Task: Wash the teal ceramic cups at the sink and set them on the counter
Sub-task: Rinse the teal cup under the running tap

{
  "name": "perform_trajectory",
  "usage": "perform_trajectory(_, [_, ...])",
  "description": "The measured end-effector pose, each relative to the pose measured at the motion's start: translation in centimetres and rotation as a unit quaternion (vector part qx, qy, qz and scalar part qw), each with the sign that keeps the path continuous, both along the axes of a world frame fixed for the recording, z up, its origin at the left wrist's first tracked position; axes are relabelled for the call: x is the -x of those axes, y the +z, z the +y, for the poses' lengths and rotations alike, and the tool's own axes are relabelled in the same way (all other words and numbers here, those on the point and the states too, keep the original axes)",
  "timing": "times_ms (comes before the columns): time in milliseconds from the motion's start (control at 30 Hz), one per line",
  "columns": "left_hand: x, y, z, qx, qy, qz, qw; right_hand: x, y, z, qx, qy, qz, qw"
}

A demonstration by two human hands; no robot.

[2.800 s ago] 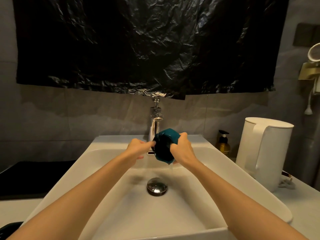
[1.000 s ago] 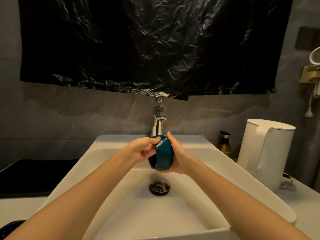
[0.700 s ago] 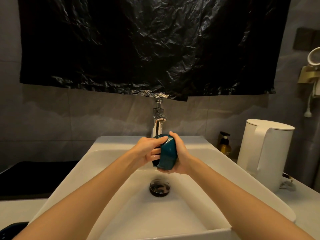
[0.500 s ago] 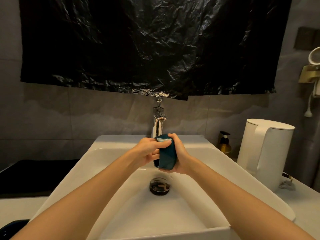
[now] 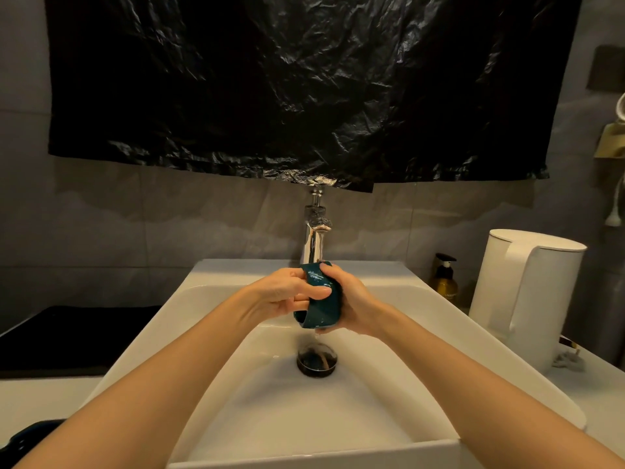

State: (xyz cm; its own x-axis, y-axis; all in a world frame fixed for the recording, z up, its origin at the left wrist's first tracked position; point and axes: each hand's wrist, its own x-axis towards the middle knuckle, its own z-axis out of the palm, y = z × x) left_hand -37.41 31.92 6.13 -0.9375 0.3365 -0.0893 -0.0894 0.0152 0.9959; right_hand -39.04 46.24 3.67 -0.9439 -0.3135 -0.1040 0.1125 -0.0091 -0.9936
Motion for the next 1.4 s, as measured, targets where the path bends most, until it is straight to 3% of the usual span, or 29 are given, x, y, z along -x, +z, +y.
perform_trajectory(100, [0.2,-0.2,0.2,0.013,-0.006,0.013,1.0,-0.3,0.0,-0.5,-0.018,-0.023,0.026,0.999])
perform_trajectory(200, [0.2,-0.3,0.2,0.027,-0.011,0.018,0.999,-0.4,0.2,-0.8,0.014,-0.04,-0.031,0.999])
perform_trajectory(367, [0.1,-0.4,-0.4,0.029,-0.042,0.039,0.998,0.0,0.0,-0.2,0.024,0.007,-0.016,1.0])
perform_trajectory(533, [-0.1,-0.6,-0.1,0.04,-0.109,0.047,0.992,-0.5,0.4,-0.1,0.039,-0.031,-0.083,0.995])
perform_trajectory(733, [-0.4,-0.2,2.1,-0.076,0.084,0.015,0.993,0.1,-0.4,-1.7,0.004,-0.116,0.063,0.991])
perform_trajectory(867, [-0.4,-0.4,3.0,-0.089,0.172,0.004,0.981,0.1,-1.0,-3.0,0.0,-0.138,0.155,0.978])
perform_trajectory(1000, [-0.5,-0.2,2.9,-0.106,0.099,0.007,0.989,0.1,-0.4,-2.2,0.041,-0.165,0.093,0.981])
perform_trajectory(1200, [-0.5,-0.3,2.3,-0.153,0.041,-0.015,0.987,-0.5,0.1,-0.4,0.057,-0.103,0.102,0.988])
perform_trajectory(1400, [-0.5,-0.4,1.4,-0.138,0.03,-0.035,0.989,-0.5,0.9,-0.2,-0.012,-0.064,0.113,0.991])
